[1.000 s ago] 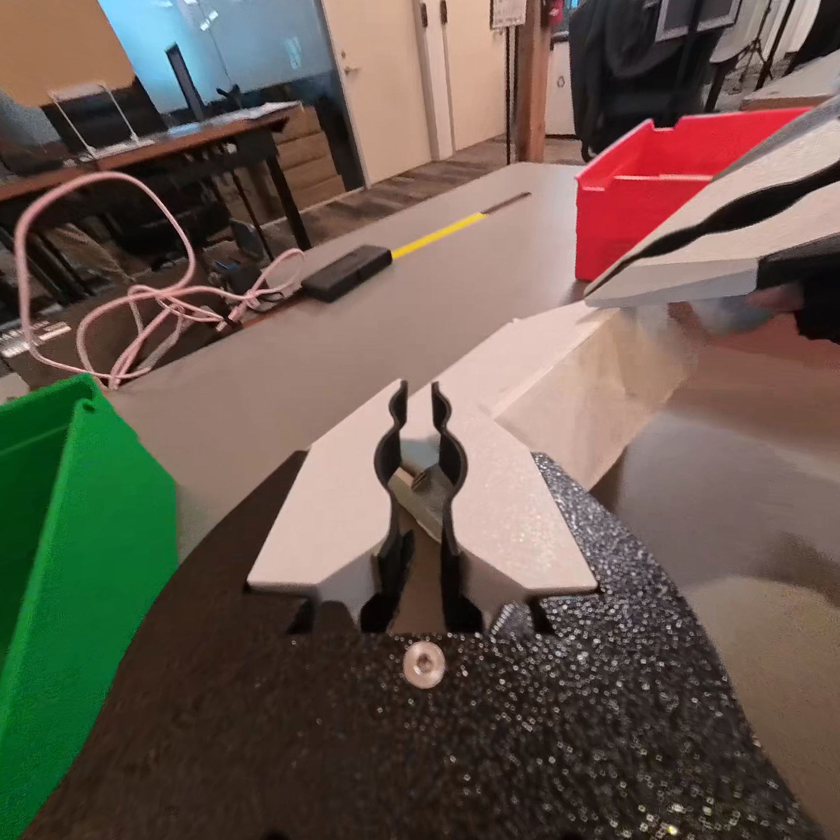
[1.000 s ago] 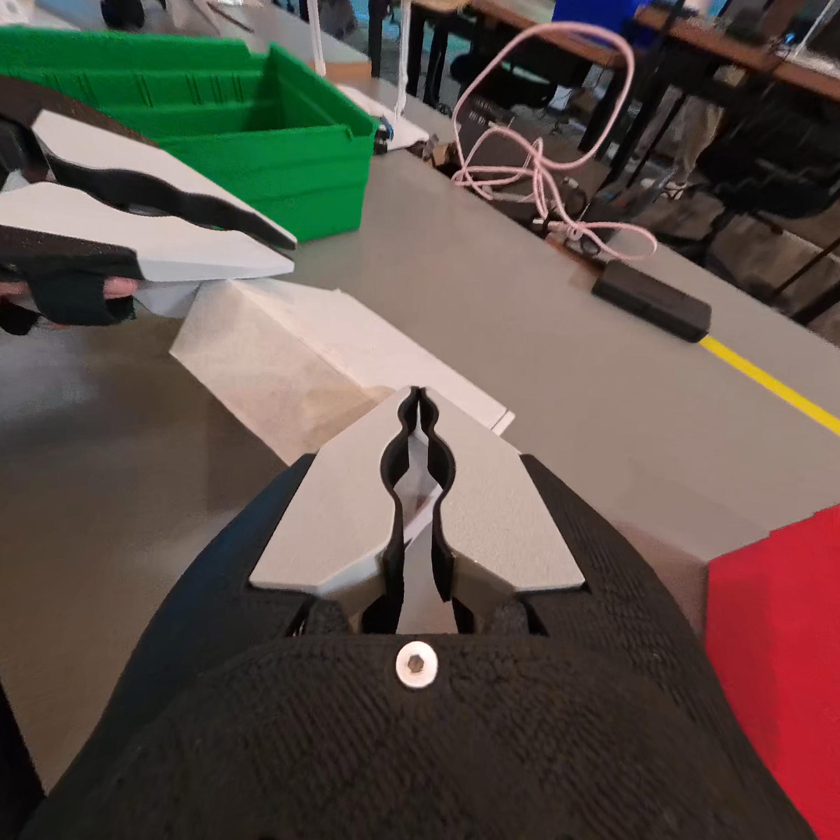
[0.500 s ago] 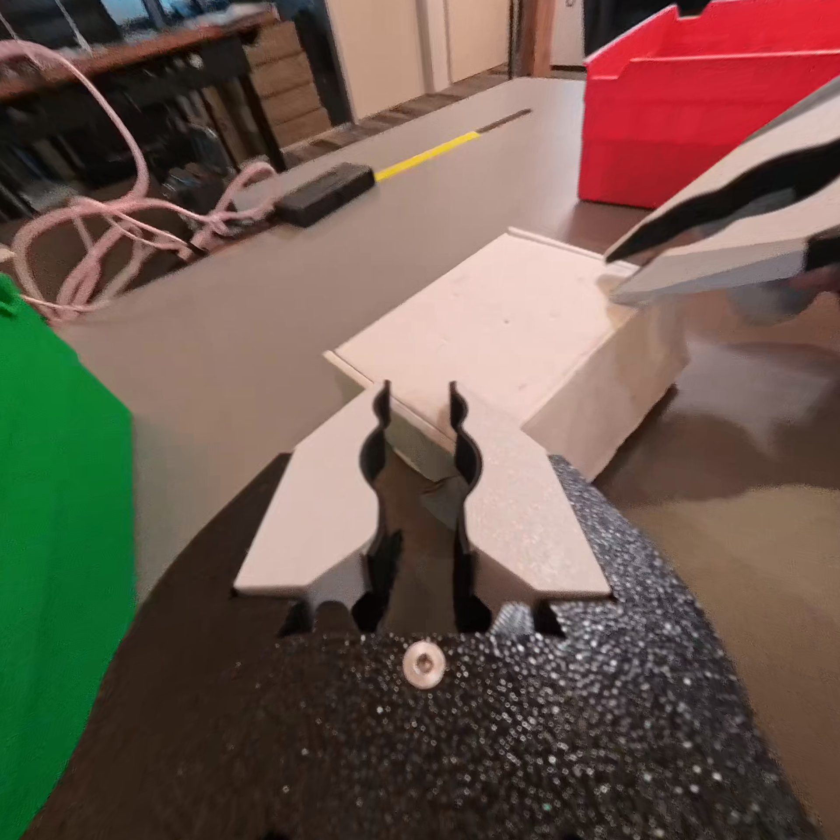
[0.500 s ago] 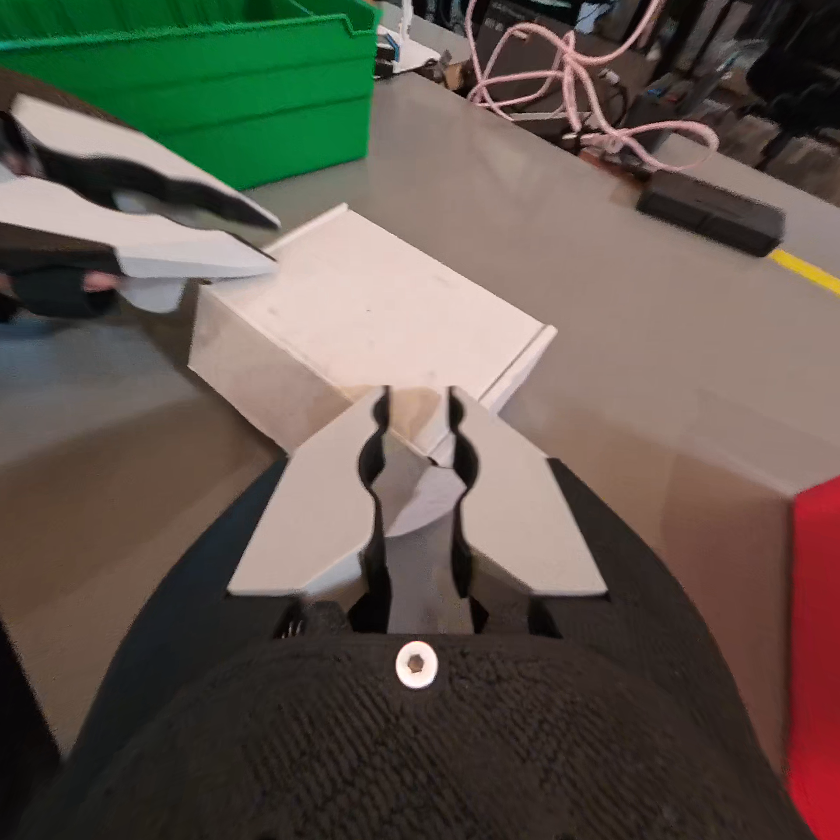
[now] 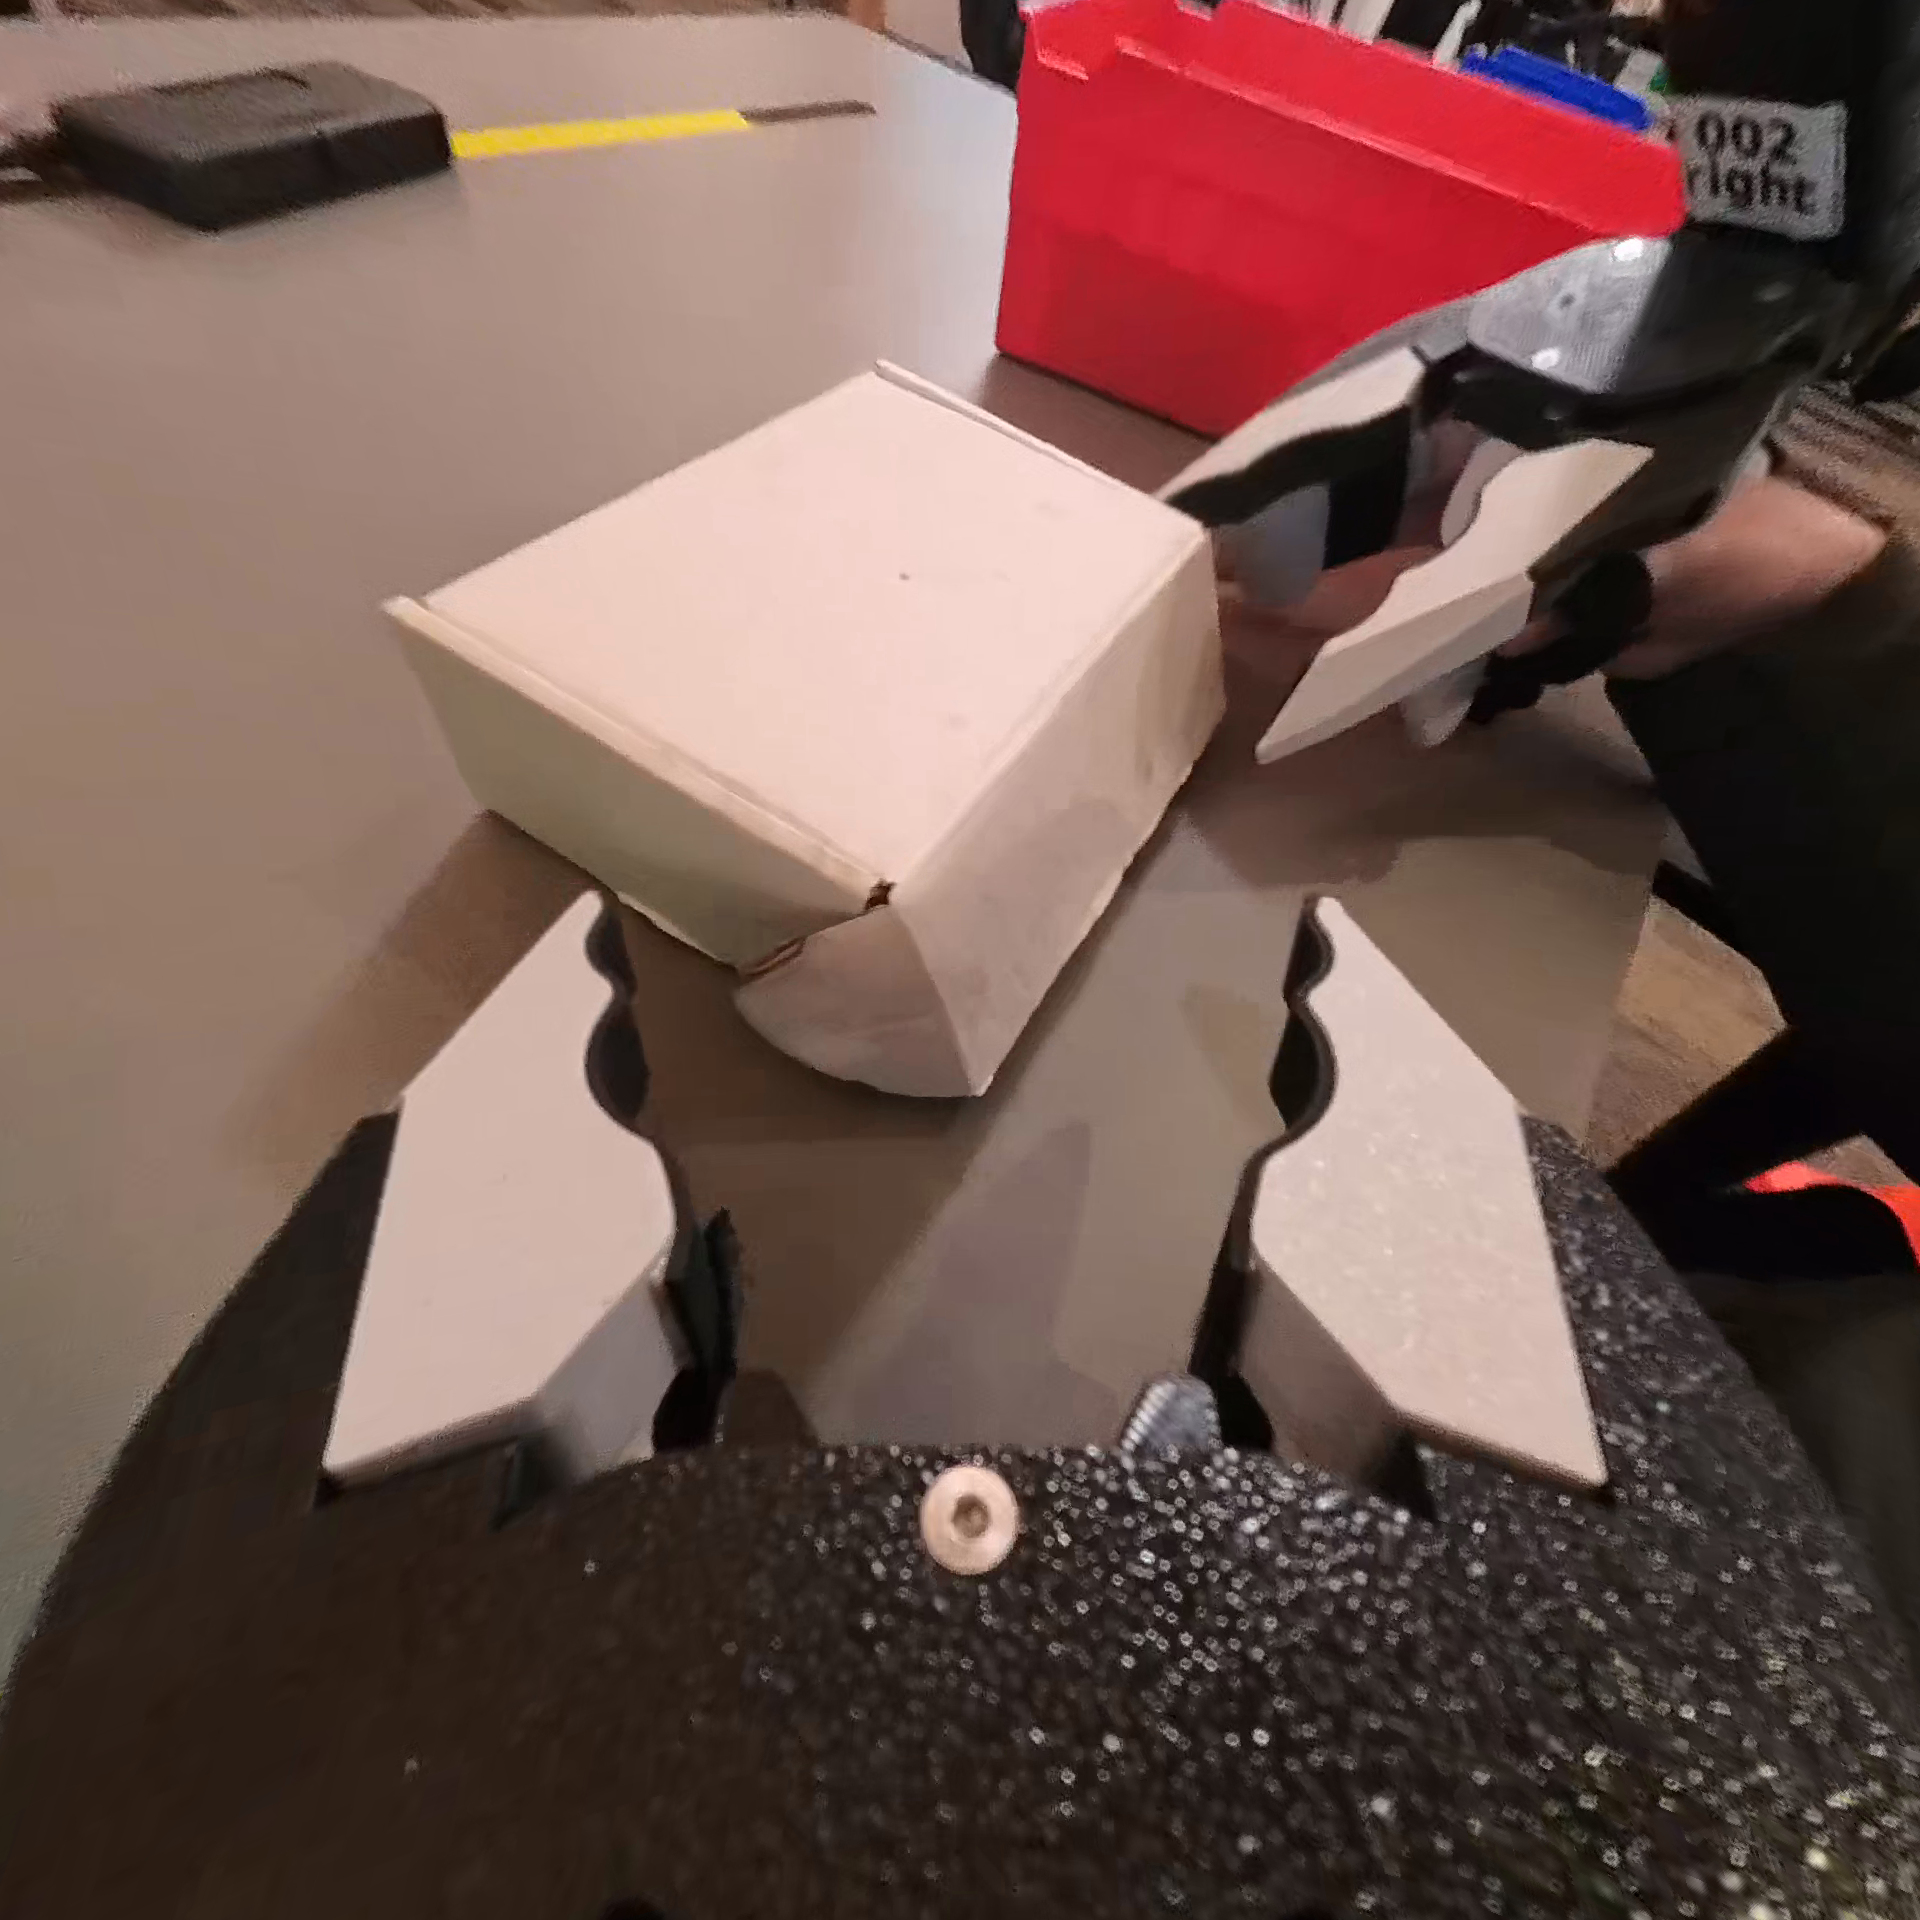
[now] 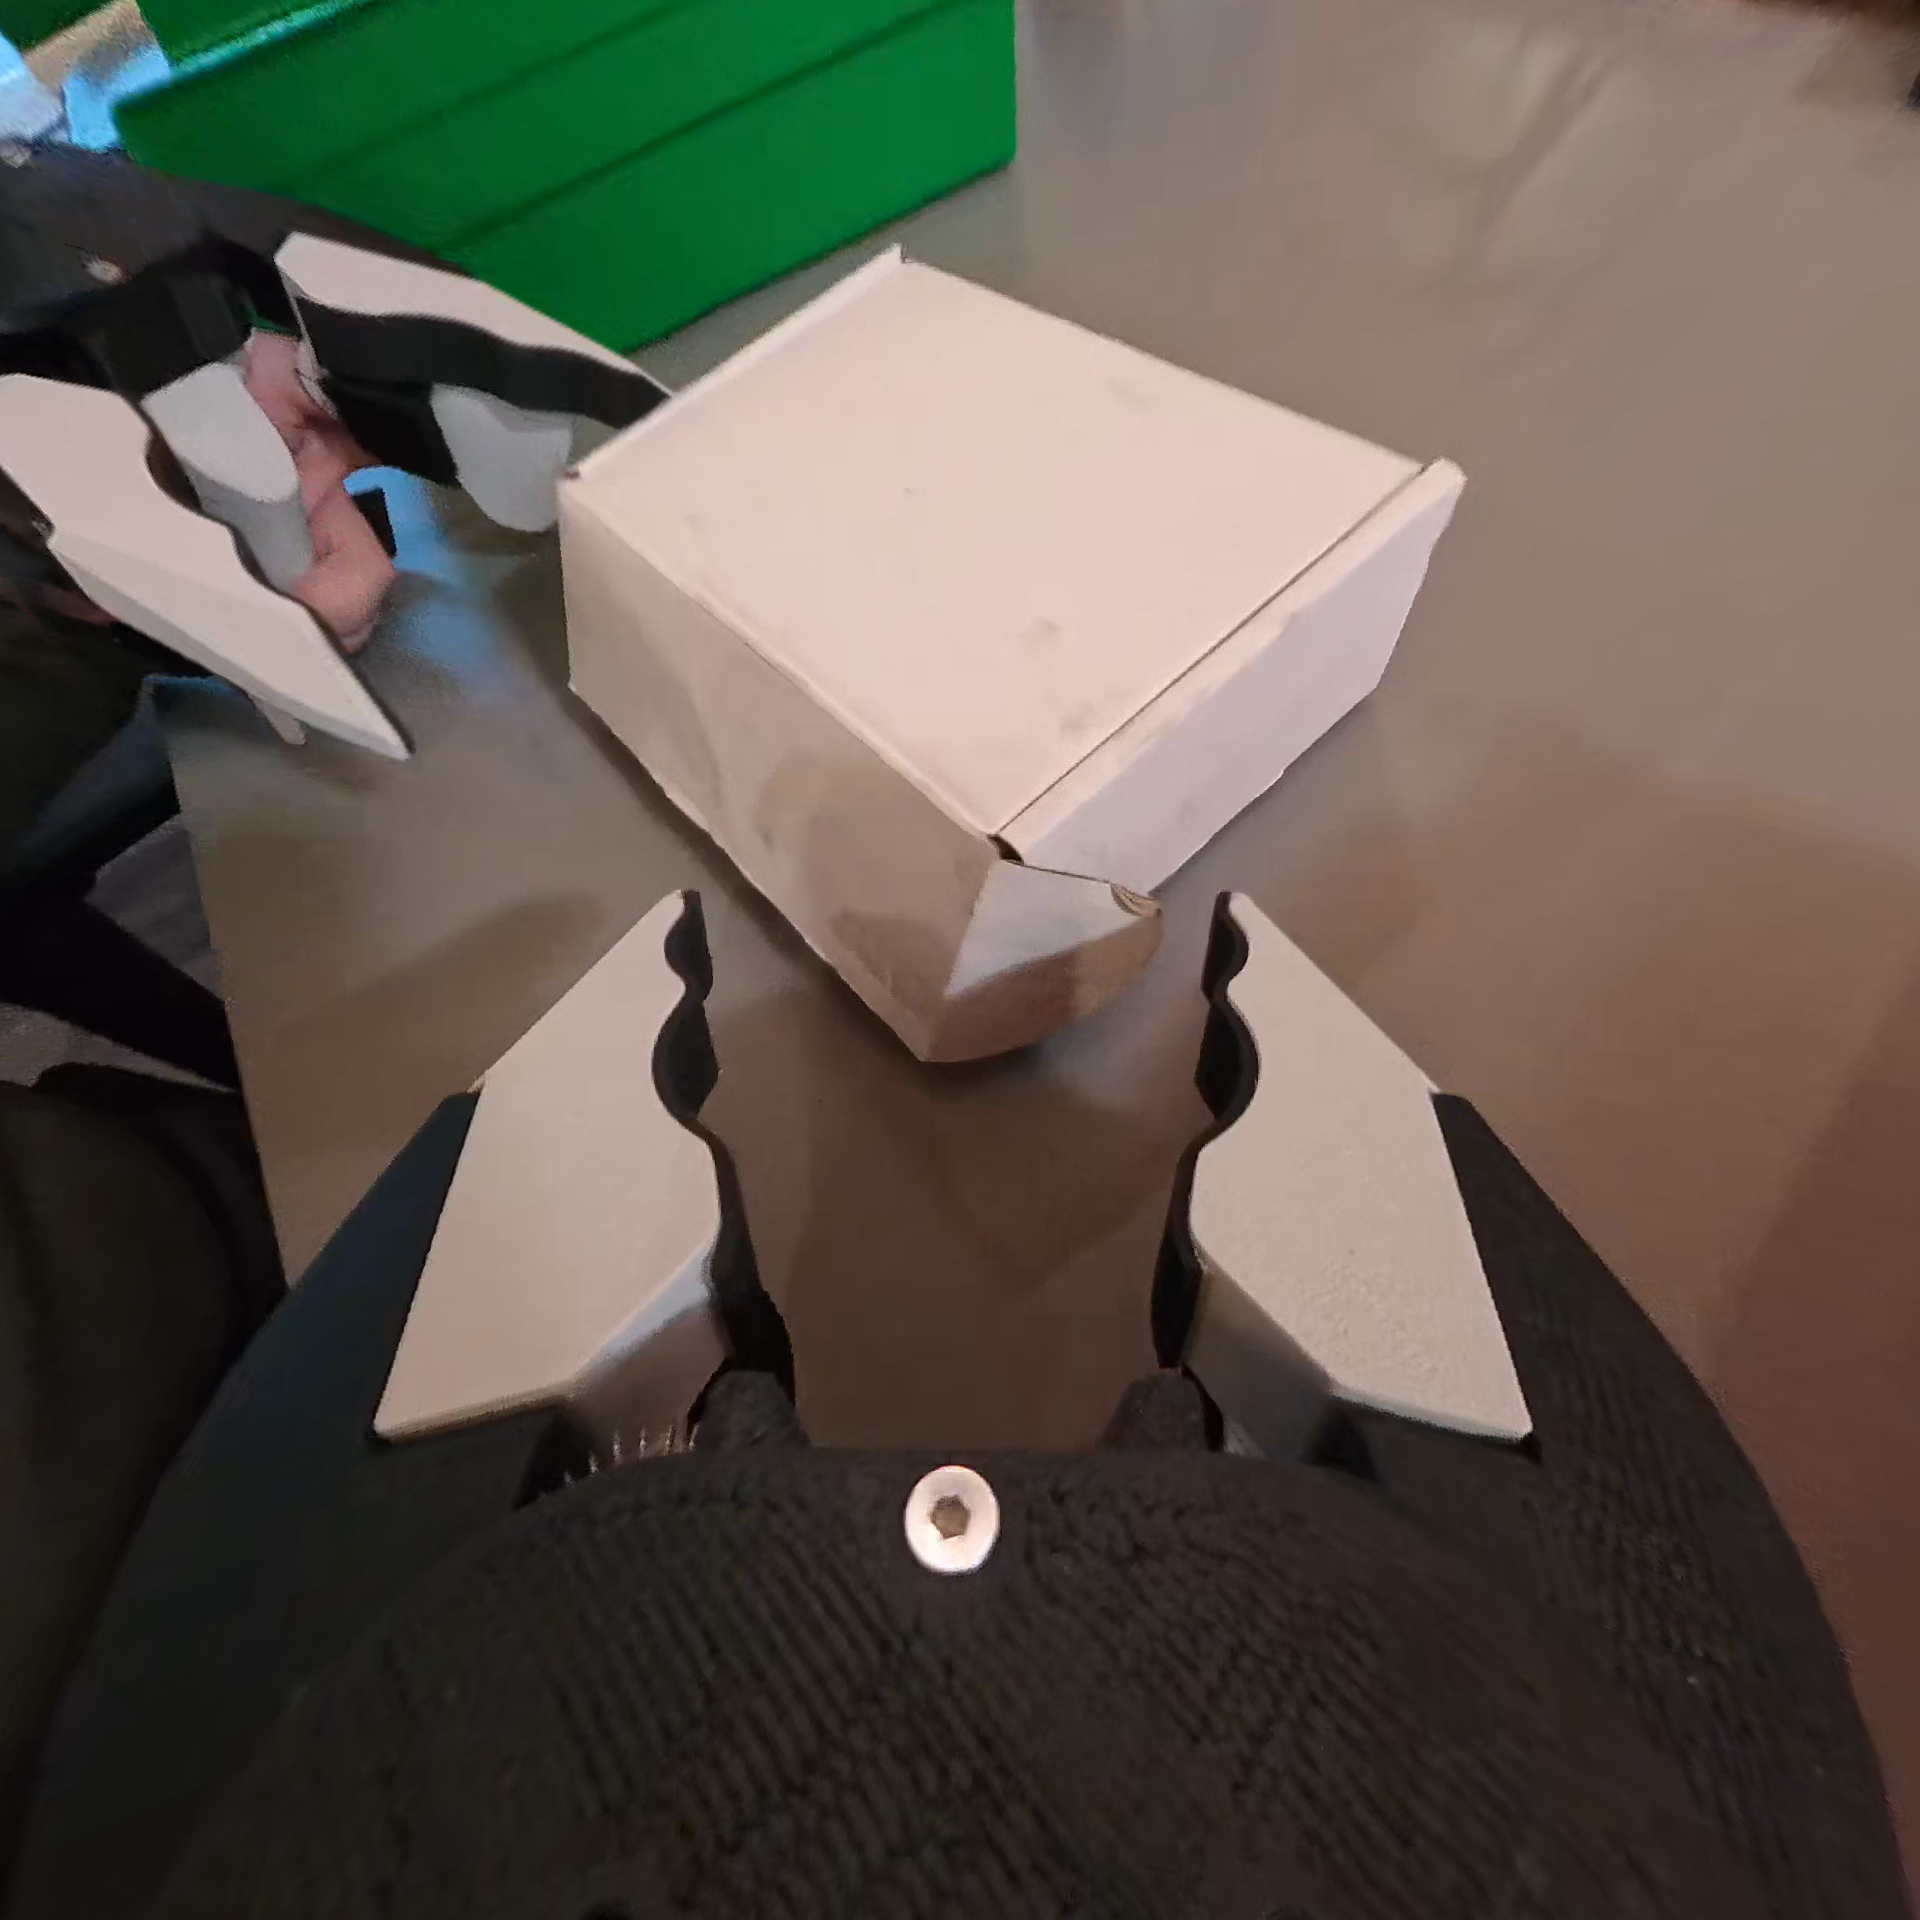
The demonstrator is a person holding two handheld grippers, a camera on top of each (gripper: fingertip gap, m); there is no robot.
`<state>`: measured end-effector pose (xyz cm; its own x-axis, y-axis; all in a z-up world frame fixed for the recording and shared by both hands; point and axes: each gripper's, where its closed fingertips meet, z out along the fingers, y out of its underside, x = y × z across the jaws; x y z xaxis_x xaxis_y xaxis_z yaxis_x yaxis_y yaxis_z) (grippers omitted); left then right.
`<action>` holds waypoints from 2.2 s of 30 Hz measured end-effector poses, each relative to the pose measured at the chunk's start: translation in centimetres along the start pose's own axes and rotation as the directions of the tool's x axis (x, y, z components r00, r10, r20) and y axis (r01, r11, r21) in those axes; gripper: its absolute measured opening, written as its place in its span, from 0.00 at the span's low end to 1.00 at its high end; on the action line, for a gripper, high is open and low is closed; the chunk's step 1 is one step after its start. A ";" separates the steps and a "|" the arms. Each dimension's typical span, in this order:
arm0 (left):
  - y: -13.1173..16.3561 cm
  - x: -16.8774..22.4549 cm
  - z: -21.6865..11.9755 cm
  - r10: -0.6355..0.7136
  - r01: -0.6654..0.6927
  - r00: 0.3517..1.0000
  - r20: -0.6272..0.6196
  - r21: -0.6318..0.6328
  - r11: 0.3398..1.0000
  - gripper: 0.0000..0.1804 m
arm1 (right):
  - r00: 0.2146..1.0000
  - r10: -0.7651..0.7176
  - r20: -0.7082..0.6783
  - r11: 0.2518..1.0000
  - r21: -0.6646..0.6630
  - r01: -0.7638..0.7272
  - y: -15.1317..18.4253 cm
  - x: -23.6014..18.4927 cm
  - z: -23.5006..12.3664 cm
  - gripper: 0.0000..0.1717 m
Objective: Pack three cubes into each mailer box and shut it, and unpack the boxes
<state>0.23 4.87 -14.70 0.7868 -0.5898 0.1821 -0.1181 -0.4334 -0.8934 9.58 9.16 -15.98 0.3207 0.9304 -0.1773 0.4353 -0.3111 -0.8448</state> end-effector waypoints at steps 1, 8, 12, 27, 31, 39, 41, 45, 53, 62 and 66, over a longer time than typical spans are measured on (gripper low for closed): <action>0.4 0.3 0.3 0.001 -0.002 1.000 -0.014 -0.030 1.000 0.68 | 1.000 -0.005 0.010 1.000 -0.016 0.005 0.2 -0.2 0.2 0.55; -0.9 2.1 -0.6 -0.033 0.031 0.995 -0.090 -0.027 0.999 0.65 | 0.998 -0.022 0.059 1.000 0.022 0.021 -0.7 -2.0 -1.0 0.48; -5.2 2.9 -3.2 -0.068 0.087 0.988 -0.139 0.134 0.987 0.60 | 0.996 -0.044 0.078 0.981 0.191 0.028 -4.2 -3.2 -3.9 0.43; -2.1 0.9 -0.2 -0.031 0.031 1.000 -0.002 0.015 0.999 0.53 | 0.994 -0.087 -0.070 0.990 0.107 0.094 -2.9 -1.2 -2.2 0.39; -3.3 -1.1 -0.9 0.167 -0.187 0.962 0.217 0.075 0.980 0.33 | 0.950 -0.230 -0.213 0.956 0.134 0.261 -4.0 -0.4 -2.6 0.28; -3.0 -1.1 -2.5 0.527 -0.619 0.709 0.468 0.056 0.784 0.14 | 0.786 -0.454 -0.419 0.848 0.067 0.525 -3.1 0.1 -2.7 0.16; -2.1 -1.7 -2.3 0.507 -0.583 0.728 0.462 0.028 0.812 0.13 | 0.800 -0.433 -0.415 0.858 0.082 0.507 -3.0 -0.1 -2.3 0.16; -2.5 -2.1 -2.1 0.430 -0.491 0.797 0.425 0.040 0.870 0.14 | 0.828 -0.376 -0.417 0.892 0.079 0.445 -3.8 0.4 -2.2 0.15; -2.7 -3.7 -0.9 0.218 -0.260 0.914 0.341 0.081 0.962 0.16 | 0.876 -0.272 -0.397 0.931 0.120 0.344 -4.5 1.5 -1.4 0.15; -2.5 -4.8 -2.4 0.092 -0.139 0.944 0.317 0.131 0.981 0.54 | 0.916 -0.179 -0.358 0.934 0.231 0.273 -5.2 1.6 -4.1 0.20; -3.8 -5.0 -1.3 0.085 -0.123 0.972 0.220 0.165 0.979 0.70 | 0.923 -0.147 -0.355 0.910 0.317 0.267 -7.3 1.4 -5.5 0.22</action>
<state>-3.98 8.59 -11.68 0.8877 -0.4603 0.0106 -0.1125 -0.2393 -0.9644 11.49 11.61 -7.29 0.5308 0.8358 0.1400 0.2154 0.0267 -0.9762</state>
